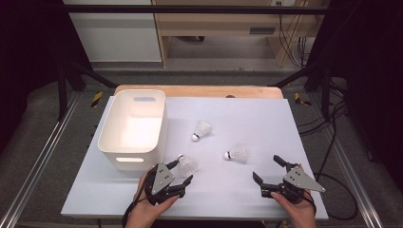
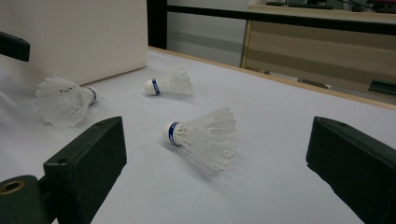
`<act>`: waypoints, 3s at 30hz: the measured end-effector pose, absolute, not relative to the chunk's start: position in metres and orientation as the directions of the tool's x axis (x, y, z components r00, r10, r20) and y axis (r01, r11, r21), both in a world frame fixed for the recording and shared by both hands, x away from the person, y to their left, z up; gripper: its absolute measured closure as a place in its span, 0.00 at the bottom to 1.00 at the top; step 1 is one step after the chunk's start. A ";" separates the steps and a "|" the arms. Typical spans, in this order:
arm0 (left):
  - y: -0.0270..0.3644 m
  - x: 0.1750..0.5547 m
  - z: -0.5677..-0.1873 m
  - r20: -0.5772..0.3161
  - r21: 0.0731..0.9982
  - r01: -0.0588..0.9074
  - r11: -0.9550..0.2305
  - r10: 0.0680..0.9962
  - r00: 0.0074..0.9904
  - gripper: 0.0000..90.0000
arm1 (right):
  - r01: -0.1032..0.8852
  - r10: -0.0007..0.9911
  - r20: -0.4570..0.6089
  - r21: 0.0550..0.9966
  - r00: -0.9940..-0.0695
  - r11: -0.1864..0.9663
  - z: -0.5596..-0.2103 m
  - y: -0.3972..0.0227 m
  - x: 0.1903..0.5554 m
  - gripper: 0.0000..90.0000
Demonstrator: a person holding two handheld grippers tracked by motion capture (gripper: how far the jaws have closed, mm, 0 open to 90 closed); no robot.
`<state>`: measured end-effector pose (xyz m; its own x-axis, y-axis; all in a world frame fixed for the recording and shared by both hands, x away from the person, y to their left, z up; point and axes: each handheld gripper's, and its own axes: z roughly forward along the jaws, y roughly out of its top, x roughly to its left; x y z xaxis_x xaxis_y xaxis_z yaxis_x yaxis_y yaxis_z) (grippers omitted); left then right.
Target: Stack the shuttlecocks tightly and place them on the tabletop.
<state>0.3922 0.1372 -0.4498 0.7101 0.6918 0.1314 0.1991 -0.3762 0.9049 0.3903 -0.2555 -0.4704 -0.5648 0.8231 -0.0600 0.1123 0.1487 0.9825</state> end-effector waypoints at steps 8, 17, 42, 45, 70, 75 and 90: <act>0.129 0.392 -0.452 0.090 0.878 0.266 -0.398 0.683 0.725 0.83 | 0.119 0.822 -0.053 0.982 -0.567 0.145 -0.470 -0.256 0.390 0.06; 0.114 0.402 -0.456 0.030 0.839 0.364 -0.405 0.701 0.713 1.00 | 0.118 0.823 -0.049 0.983 -0.566 0.139 -0.469 -0.257 0.389 0.06; 0.090 0.428 -0.471 -0.002 0.793 0.487 -0.365 0.799 0.602 1.00 | 0.110 0.821 -0.060 0.983 -0.568 0.149 -0.468 -0.256 0.389 0.06; 0.088 0.431 -0.472 0.001 0.792 0.488 -0.367 0.800 0.600 1.00 | 0.106 0.820 -0.062 0.983 -0.569 0.147 -0.468 -0.257 0.390 0.06; 0.068 0.462 -0.465 -0.010 0.807 0.492 -0.327 0.825 0.565 1.00 | 0.112 0.821 -0.054 0.983 -0.568 0.143 -0.468 -0.259 0.390 0.06; 0.064 0.470 -0.464 -0.023 0.809 0.496 -0.315 0.827 0.562 1.00 | 0.116 0.821 -0.050 0.983 -0.569 0.141 -0.468 -0.259 0.390 0.06; 0.054 0.482 -0.467 -0.040 0.798 0.511 -0.321 0.817 0.576 1.00 | 0.119 0.821 -0.052 0.982 -0.569 0.144 -0.468 -0.259 0.390 0.06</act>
